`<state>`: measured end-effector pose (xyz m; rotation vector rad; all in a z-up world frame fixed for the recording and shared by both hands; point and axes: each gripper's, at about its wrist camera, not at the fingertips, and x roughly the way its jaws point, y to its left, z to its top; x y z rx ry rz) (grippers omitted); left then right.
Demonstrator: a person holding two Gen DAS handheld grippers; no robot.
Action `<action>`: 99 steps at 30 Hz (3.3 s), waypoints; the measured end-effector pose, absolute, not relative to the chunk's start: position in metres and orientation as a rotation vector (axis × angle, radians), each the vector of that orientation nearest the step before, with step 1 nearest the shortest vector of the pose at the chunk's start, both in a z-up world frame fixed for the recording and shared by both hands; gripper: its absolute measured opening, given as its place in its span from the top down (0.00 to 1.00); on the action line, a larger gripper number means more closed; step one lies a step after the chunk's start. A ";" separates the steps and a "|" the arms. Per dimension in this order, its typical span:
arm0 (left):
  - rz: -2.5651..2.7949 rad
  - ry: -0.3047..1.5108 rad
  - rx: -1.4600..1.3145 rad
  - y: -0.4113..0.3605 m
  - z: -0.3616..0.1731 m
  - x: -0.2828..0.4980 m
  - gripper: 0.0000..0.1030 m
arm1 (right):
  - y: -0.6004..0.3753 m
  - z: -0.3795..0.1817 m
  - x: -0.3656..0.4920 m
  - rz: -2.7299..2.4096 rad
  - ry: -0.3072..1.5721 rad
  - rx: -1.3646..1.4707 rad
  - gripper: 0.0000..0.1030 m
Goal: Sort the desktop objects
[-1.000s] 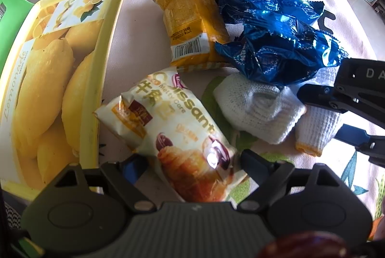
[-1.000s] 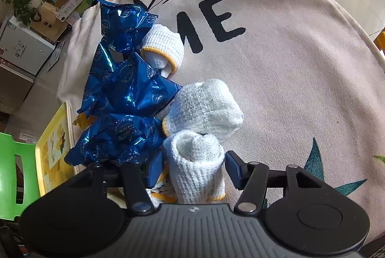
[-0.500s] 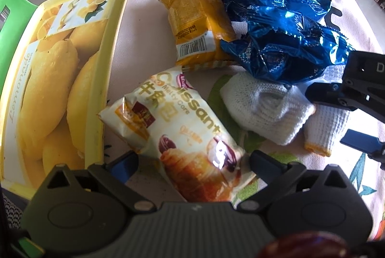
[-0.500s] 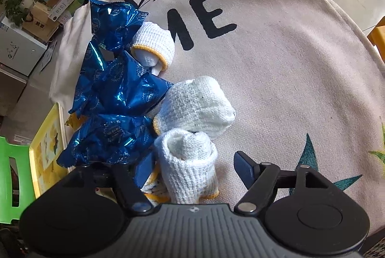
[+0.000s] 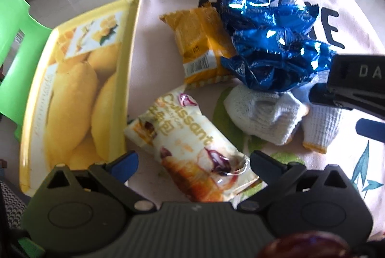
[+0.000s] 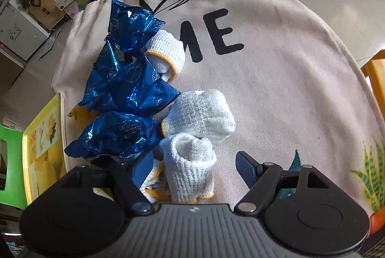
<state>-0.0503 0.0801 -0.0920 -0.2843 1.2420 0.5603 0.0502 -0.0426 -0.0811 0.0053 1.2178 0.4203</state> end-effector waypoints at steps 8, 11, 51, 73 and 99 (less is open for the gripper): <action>0.580 1.196 -0.263 0.080 -0.071 -0.059 0.00 | -0.040 -0.054 0.037 0.445 1.144 -0.062 0.26; 0.588 1.192 -0.262 0.081 -0.067 -0.062 0.00 | -0.039 -0.051 0.033 0.446 1.136 -0.070 0.26; 0.555 1.202 -0.432 0.105 -0.095 -0.063 0.01 | -0.063 -0.089 0.057 0.388 1.302 0.184 0.26; 0.531 1.226 -0.369 0.098 -0.127 -0.051 0.00 | -0.046 -0.120 0.066 0.373 1.299 0.209 0.27; 0.565 1.034 -0.429 0.099 -0.064 -0.069 0.30 | -0.067 -0.058 0.053 0.382 1.134 0.278 0.54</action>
